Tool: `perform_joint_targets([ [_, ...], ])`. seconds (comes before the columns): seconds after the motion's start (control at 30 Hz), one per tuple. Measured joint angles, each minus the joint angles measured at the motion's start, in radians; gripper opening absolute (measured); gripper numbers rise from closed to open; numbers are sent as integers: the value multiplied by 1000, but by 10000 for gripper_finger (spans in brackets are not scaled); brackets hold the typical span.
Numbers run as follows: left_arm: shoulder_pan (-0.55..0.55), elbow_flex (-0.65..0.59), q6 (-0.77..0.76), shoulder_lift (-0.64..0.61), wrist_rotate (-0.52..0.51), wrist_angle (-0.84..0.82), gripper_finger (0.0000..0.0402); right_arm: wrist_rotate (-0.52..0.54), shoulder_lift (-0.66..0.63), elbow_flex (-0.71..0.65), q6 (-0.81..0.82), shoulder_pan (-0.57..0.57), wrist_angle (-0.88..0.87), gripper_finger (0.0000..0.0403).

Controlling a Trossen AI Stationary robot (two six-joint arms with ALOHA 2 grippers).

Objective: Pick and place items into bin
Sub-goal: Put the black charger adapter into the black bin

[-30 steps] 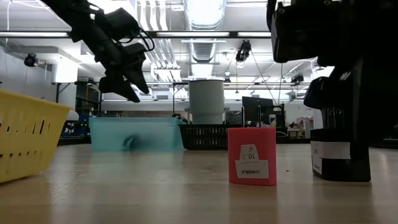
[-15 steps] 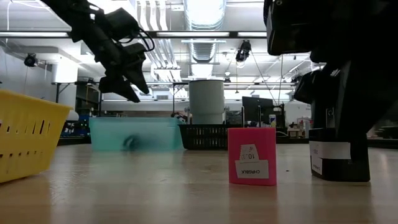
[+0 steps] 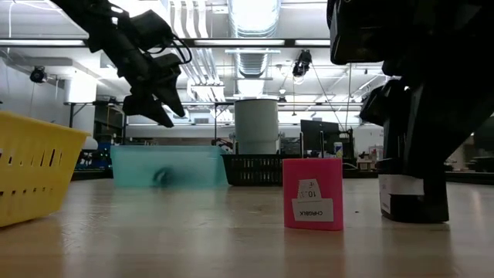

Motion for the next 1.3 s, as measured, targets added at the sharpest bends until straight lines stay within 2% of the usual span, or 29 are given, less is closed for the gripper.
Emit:
perform_joint_targets([
  [0.17, 0, 0, 5, 0, 0, 0, 245, 19, -3, 0, 36, -3, -4, 135],
  [0.37, 0, 0, 4, 0, 0, 0, 245, 149, -51, 9, 55, -35, -7, 135],
  [0.5, 0, 0, 2, 0, 0, 0, 245, 166, -90, 0, 49, -100, -9, 135],
  [0.63, 0, 0, 1, 0, 0, 0, 245, 177, -137, -9, -47, -181, 2, 135],
  [1.03, -1, 0, -4, 0, 0, 0, 245, 160, -196, -14, -391, -489, 119, 135],
  [1.3, -1, 0, -4, 0, 0, 1, 245, 8, -183, -18, -423, -695, 120, 135],
])
